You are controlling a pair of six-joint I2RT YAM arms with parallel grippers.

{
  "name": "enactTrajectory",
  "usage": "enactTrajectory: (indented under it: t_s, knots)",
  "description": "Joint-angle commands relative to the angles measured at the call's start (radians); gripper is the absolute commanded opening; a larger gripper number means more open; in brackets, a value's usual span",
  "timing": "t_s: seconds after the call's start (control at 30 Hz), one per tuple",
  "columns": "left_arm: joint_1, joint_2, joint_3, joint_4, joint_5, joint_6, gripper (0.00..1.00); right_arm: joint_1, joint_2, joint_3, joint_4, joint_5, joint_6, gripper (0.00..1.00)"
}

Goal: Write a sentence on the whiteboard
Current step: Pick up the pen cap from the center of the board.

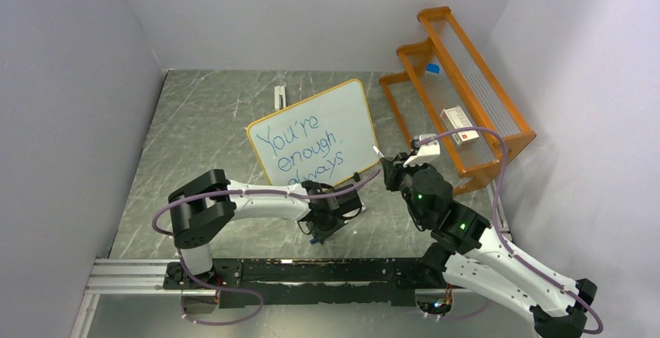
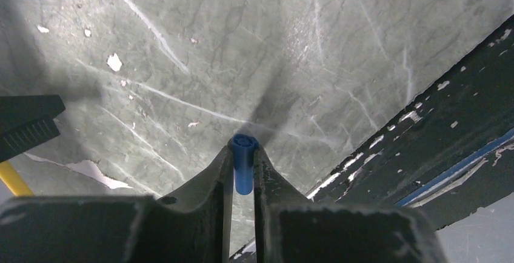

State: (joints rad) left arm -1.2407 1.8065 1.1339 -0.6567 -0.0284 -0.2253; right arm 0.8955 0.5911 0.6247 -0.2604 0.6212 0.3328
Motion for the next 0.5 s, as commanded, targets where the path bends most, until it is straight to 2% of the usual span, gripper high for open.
enactTrajectory:
  t_s: [0.0,0.27,0.47]
  knots:
    - [0.005,-0.039,-0.028,-0.018,-0.021,-0.03,0.05,-0.004,-0.015,-0.001,0.008,0.014,0.001,0.0]
    - [0.049,-0.151,-0.062,0.064,-0.032,-0.089,0.05,-0.004,-0.021,-0.014,0.026,-0.04,-0.01,0.0]
    - [0.091,-0.294,-0.068,0.153,-0.106,-0.198,0.05,-0.005,-0.044,-0.064,0.139,-0.113,-0.043,0.0]
